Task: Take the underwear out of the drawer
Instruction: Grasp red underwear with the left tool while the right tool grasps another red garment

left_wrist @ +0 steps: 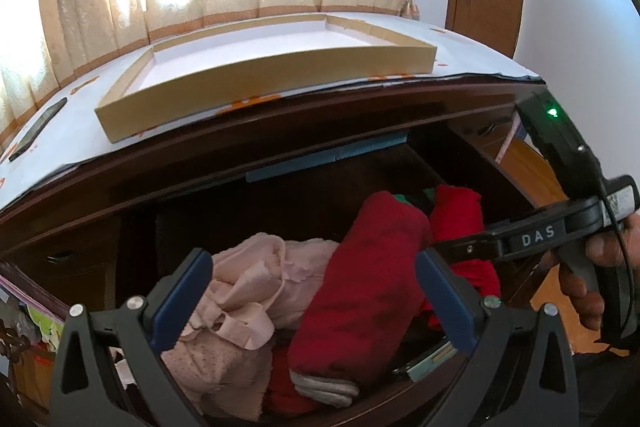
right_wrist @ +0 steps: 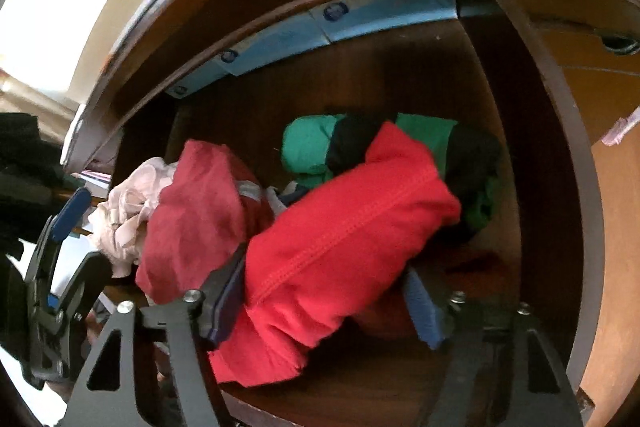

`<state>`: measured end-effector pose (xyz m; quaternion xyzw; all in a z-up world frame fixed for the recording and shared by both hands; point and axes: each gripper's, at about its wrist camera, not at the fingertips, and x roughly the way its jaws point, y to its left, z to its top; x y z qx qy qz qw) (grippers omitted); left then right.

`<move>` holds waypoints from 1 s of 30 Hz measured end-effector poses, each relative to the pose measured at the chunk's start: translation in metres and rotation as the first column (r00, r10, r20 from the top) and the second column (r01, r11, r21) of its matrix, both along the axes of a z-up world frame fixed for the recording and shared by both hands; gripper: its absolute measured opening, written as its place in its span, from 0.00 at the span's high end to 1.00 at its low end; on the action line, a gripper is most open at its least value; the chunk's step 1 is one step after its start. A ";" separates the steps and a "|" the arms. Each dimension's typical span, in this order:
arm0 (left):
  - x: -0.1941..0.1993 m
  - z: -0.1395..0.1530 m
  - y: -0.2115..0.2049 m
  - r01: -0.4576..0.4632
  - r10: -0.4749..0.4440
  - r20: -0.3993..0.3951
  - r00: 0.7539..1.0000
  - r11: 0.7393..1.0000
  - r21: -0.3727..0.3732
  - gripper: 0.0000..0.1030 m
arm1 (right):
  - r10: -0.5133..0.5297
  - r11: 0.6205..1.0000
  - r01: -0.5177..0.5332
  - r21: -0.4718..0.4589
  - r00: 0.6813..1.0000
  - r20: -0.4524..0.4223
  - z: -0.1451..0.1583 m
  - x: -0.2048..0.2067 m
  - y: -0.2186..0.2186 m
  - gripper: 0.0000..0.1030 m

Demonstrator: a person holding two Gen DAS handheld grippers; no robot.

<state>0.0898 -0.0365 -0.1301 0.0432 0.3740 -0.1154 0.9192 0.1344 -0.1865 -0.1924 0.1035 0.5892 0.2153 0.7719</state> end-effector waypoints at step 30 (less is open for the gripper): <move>0.036 -0.042 -0.052 0.171 -0.140 -0.227 0.964 0.978 0.119 0.27 | 0.107 0.964 -0.029 -0.265 0.952 0.286 0.022 -0.010 0.009 0.35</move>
